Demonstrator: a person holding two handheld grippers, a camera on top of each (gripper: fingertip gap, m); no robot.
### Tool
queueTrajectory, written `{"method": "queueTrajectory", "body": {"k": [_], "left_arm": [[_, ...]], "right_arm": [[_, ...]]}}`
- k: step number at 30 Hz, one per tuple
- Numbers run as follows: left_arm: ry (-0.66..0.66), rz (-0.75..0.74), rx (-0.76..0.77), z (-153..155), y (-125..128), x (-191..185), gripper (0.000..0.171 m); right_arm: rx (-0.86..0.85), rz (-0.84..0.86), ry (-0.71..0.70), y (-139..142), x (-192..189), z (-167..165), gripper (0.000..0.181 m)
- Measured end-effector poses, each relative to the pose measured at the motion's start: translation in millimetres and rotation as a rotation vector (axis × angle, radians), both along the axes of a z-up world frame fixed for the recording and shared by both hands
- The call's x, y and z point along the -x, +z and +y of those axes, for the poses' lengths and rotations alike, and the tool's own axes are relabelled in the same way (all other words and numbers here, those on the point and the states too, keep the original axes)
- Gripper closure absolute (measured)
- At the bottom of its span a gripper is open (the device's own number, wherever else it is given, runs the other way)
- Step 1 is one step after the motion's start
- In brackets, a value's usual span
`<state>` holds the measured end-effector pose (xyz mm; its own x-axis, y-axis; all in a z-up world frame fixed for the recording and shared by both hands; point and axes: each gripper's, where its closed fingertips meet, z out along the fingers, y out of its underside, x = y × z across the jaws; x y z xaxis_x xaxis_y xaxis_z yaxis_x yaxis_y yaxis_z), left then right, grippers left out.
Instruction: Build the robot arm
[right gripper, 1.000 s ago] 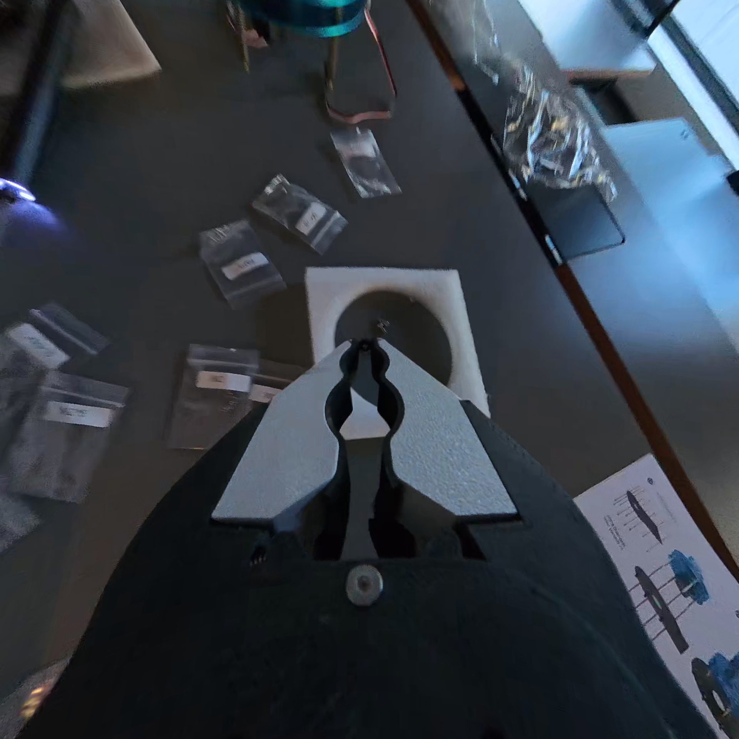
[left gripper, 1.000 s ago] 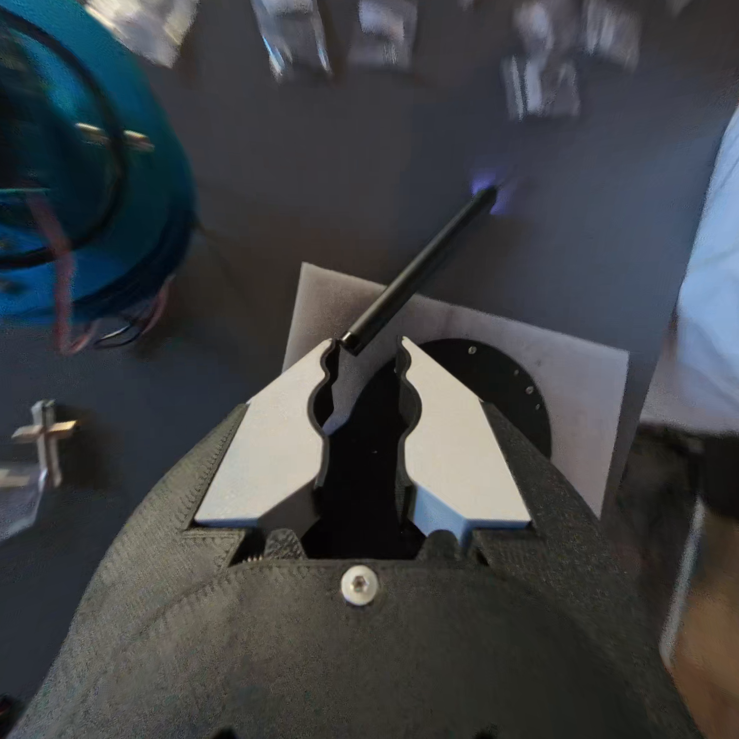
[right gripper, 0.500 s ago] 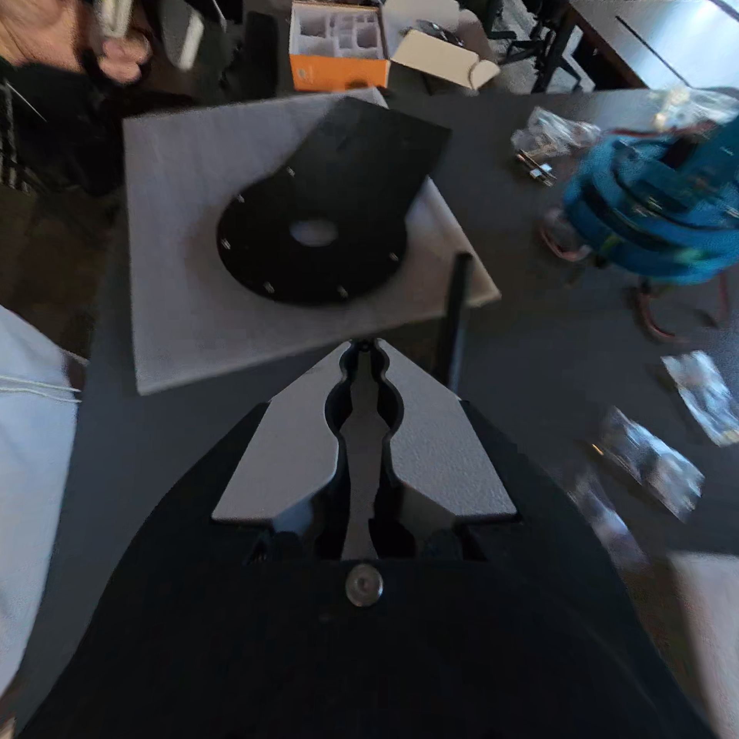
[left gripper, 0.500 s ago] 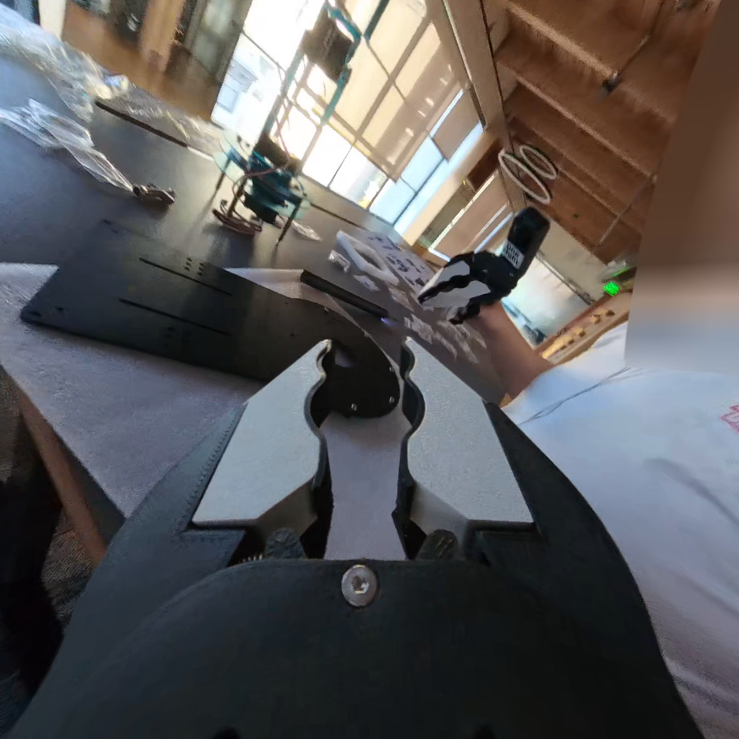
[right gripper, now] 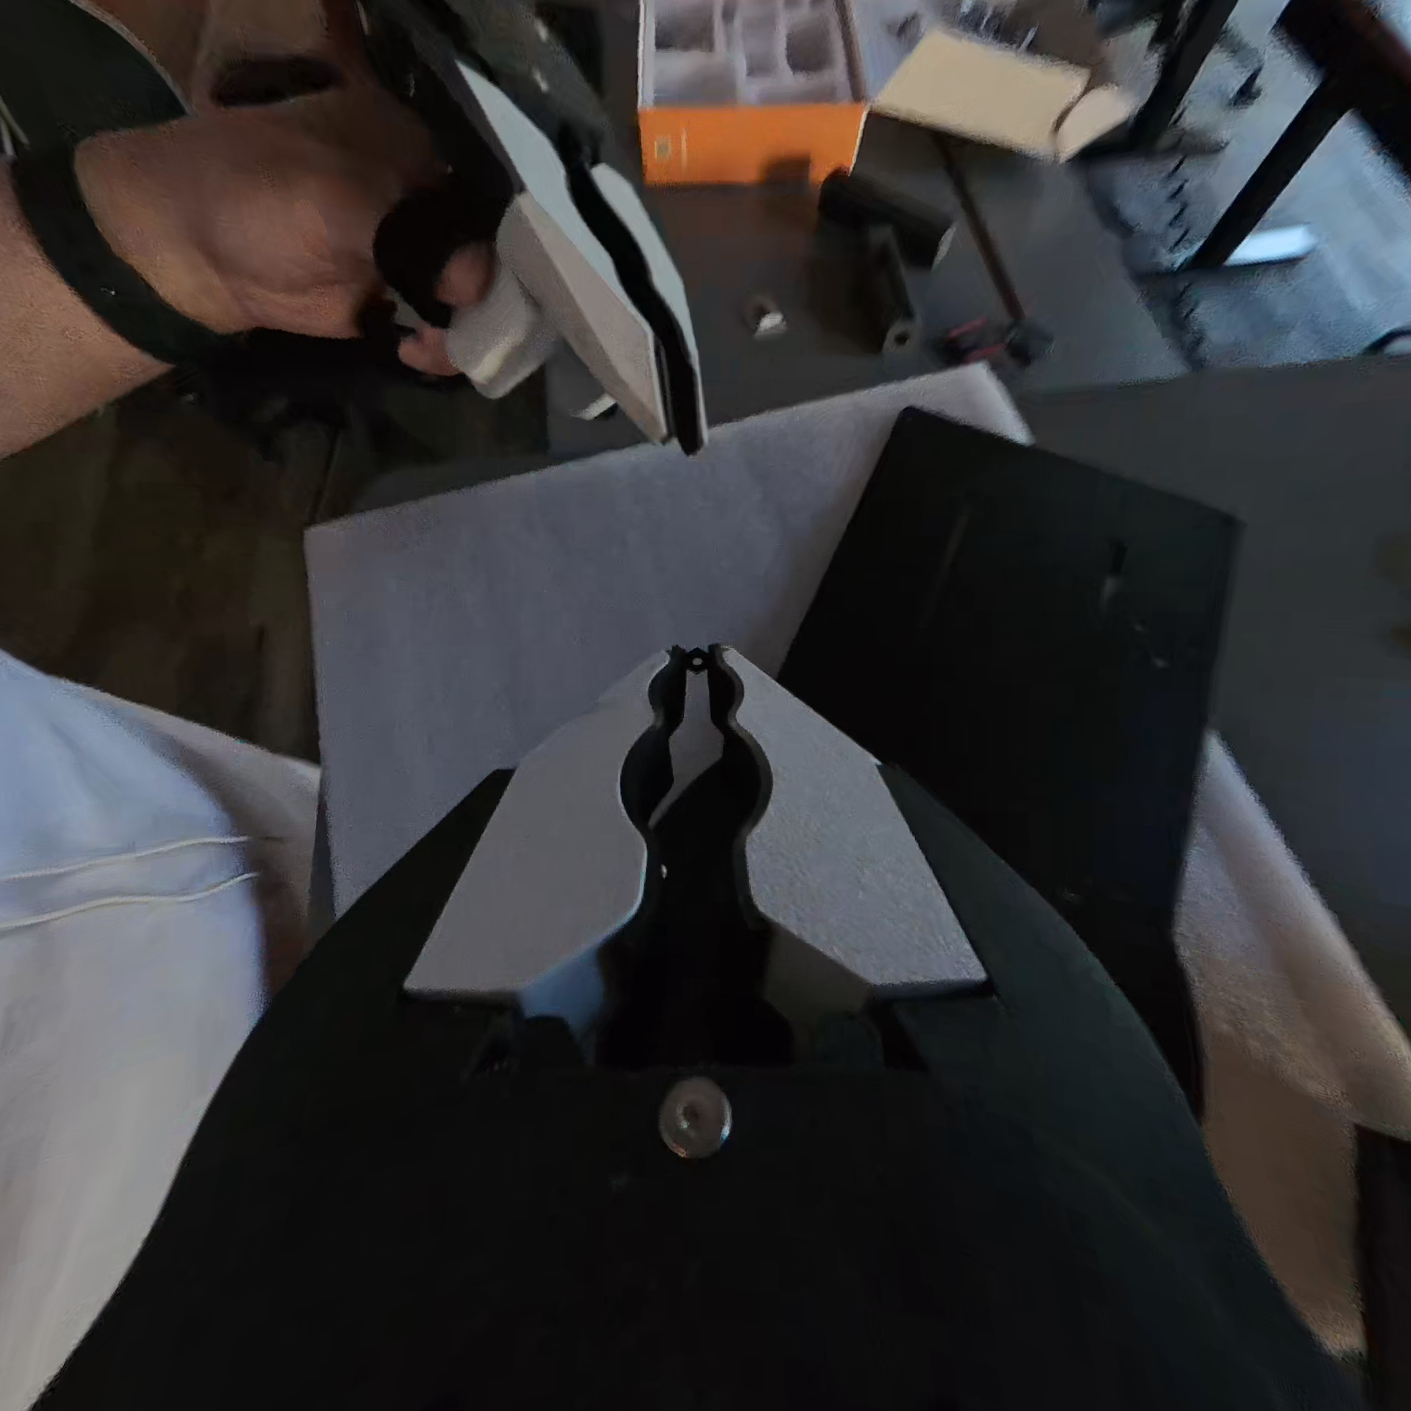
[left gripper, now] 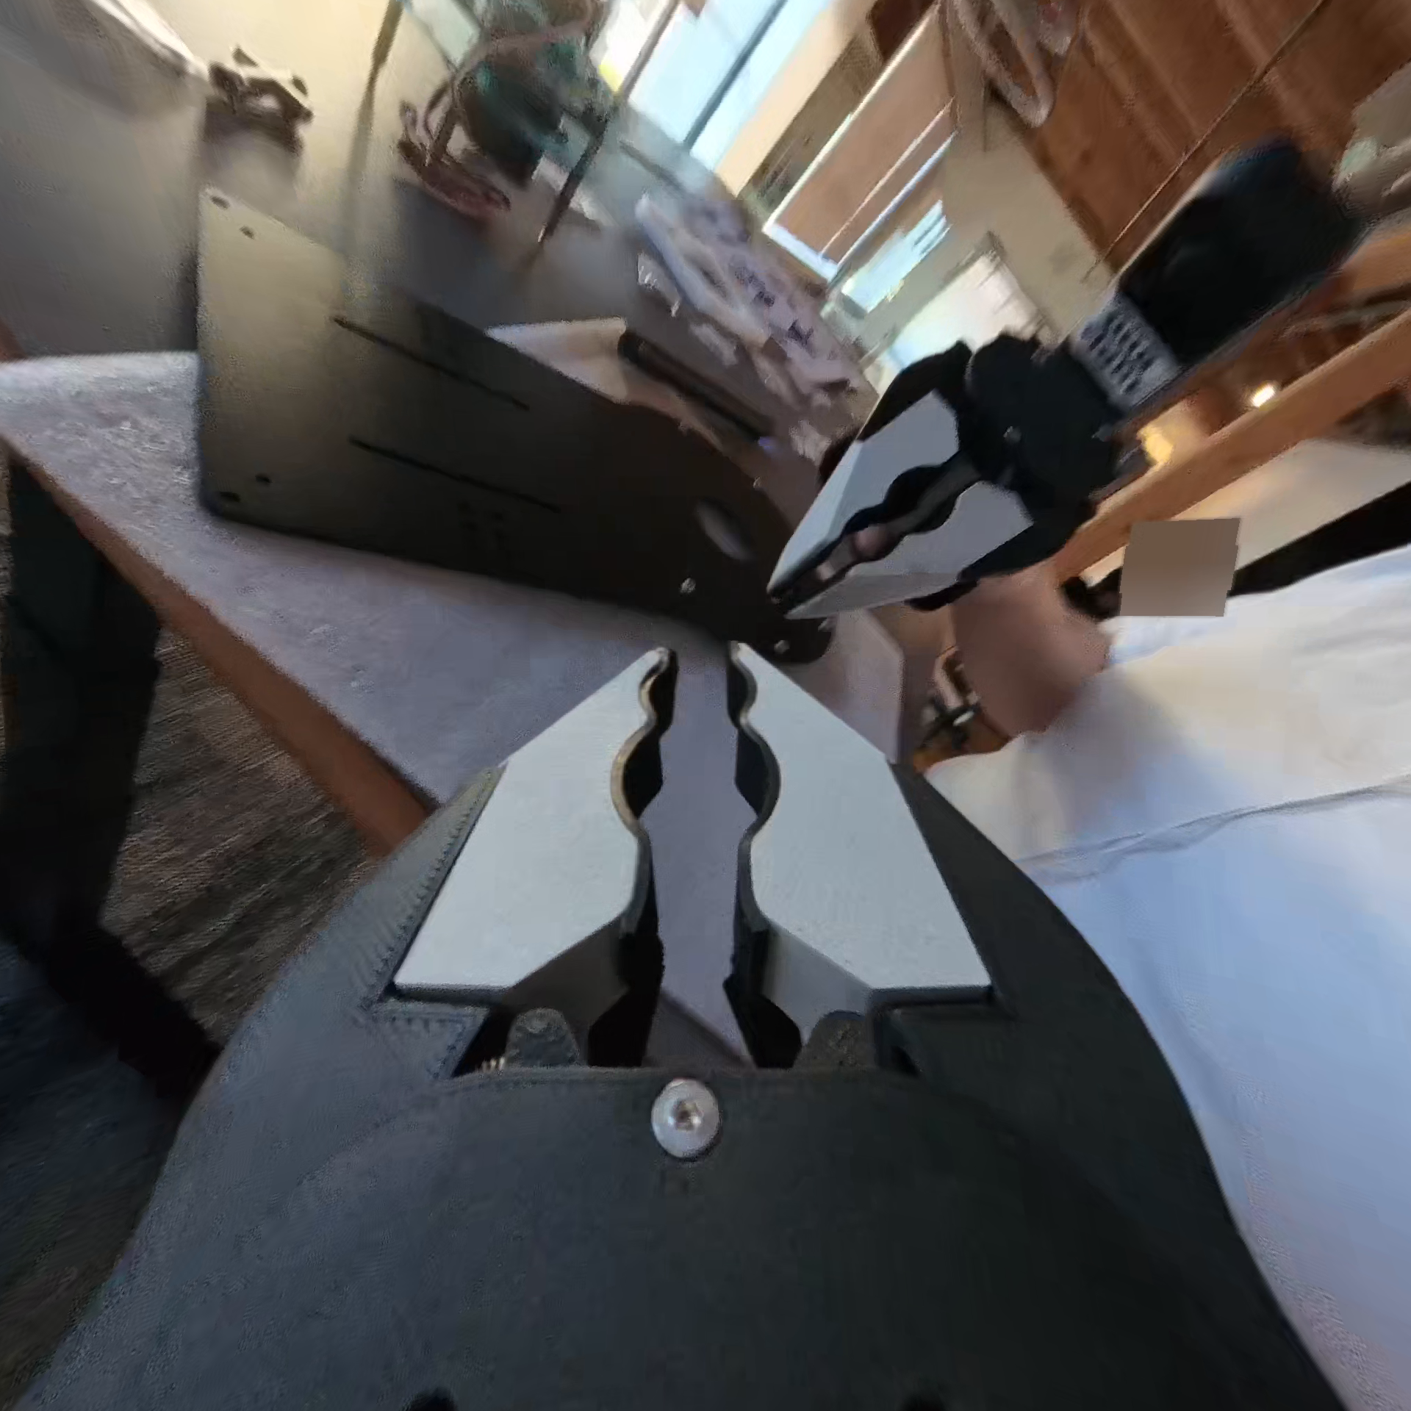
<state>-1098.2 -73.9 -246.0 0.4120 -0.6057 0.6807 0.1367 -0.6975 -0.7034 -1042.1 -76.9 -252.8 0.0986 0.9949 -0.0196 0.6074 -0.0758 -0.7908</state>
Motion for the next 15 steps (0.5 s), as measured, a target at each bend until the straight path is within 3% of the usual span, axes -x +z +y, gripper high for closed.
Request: {"method": "queueTrajectory", "body": {"k": [2, 5, 7, 8, 10, 15], "left_arm": [[0.019, 0.093, -0.012, 5, -18, 4, 0.161], [0.097, 0.118, -0.071, 19, -17, 20, 0.155], [0.033, 0.194, -0.091, 11, -27, 9, 0.156], [0.008, 0.308, -0.085, 9, -42, 5, 0.163], [0.046, 0.460, -0.167, 13, -51, 7, 0.171], [0.055, 0.527, -0.185, 15, -52, 6, 0.171]], "right_arm": [[0.048, -0.073, 0.017, -15, 6, -6, 0.177], [0.080, -0.160, 0.049, -32, 6, -22, 0.177], [0.060, -0.232, 0.031, -43, -1, -24, 0.177], [0.047, -0.255, 0.017, -47, -4, -23, 0.176], [0.057, -0.244, -0.006, -47, -6, -23, 0.176], [0.028, -0.233, -0.004, -48, -10, -22, 0.176]]}}
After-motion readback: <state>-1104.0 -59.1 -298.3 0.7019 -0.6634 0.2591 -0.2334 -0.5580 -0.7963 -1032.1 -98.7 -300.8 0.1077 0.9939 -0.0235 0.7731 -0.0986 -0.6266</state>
